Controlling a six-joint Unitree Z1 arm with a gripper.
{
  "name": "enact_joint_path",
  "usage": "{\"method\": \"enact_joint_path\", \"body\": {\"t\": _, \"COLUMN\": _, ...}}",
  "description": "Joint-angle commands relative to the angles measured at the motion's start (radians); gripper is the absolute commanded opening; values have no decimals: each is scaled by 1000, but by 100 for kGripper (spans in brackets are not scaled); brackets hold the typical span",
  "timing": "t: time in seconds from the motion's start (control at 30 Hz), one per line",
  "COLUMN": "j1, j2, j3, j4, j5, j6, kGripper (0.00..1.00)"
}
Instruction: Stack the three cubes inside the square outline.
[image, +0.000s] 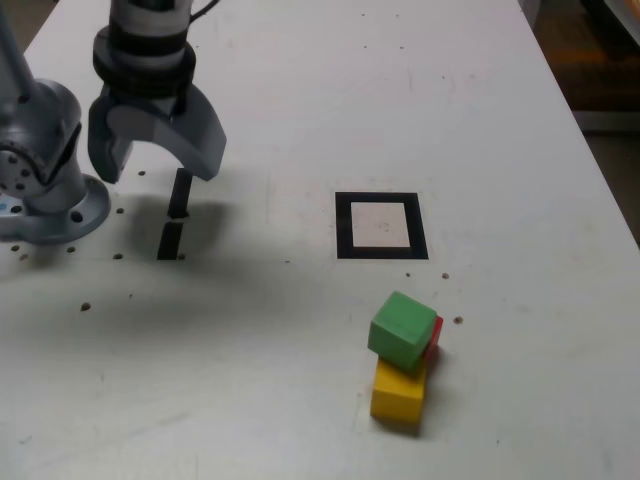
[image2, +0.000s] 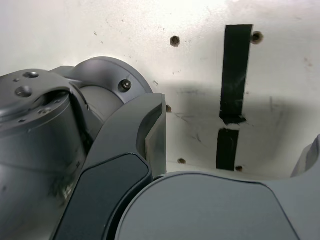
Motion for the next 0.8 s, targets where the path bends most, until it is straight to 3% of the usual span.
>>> {"method": "enact_joint_path", "body": {"t": 0.0, "j1": 1, "j2": -16, "j3": -48, "j4": 49, "j5": 4, "j6": 1, "kGripper": 100}}
{"method": "enact_joint_path", "body": {"t": 0.2, "j1": -40, "j2": -43, "j3": -284, "j4": 238, "j5": 21, "j6": -19, "kGripper": 99}}
{"method": "enact_joint_path", "body": {"t": 0.53, "j1": -215, "j2": 36, "j3": -615, "j4": 386, "j5": 26, "j6": -95, "kGripper": 98}}
{"method": "enact_joint_path", "body": {"t": 0.77, "j1": -356, "j2": 181, "j3": -882, "j4": 419, "j5": 8, "j6": -156, "kGripper": 97}}
